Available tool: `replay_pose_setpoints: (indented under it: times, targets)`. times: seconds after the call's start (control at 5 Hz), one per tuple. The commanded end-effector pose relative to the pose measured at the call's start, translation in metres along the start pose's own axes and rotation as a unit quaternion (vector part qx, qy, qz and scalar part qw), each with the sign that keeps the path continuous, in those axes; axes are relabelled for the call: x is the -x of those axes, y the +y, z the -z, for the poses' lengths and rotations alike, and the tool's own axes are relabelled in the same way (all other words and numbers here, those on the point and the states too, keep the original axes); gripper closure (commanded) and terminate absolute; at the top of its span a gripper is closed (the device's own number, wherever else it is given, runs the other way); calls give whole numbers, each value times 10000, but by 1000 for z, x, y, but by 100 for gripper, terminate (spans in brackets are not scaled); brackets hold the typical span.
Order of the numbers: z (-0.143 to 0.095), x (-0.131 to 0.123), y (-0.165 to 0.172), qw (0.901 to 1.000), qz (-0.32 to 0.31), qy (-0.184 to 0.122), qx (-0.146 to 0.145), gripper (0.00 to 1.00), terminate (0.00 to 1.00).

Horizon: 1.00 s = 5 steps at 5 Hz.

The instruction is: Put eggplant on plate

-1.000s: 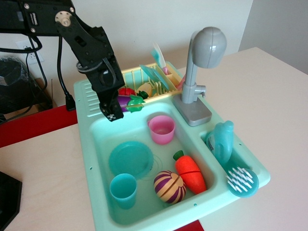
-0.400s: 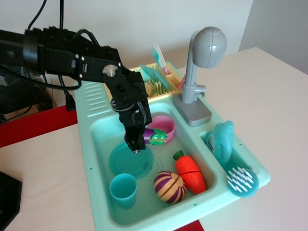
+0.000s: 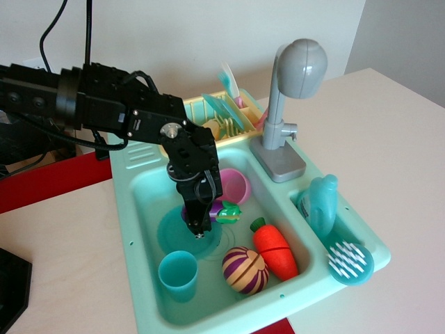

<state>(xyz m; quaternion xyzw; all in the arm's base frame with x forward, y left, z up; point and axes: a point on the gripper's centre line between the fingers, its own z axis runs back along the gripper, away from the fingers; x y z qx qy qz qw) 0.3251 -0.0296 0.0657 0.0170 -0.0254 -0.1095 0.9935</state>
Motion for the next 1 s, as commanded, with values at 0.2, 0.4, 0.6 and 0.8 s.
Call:
replay_pose_setpoints:
  times: [0.2,0.4,0.6,0.8]
  targets:
    - [-22,4,3,9999,-106,-12,118,0,0]
    - [-37,14,12,9999,-142,-69,60,0,0]
    - [-56,16,21,9994,-240,-228,-30,0,0]
    - [-82,21,37,9976,-508,-456,-69,0,100]
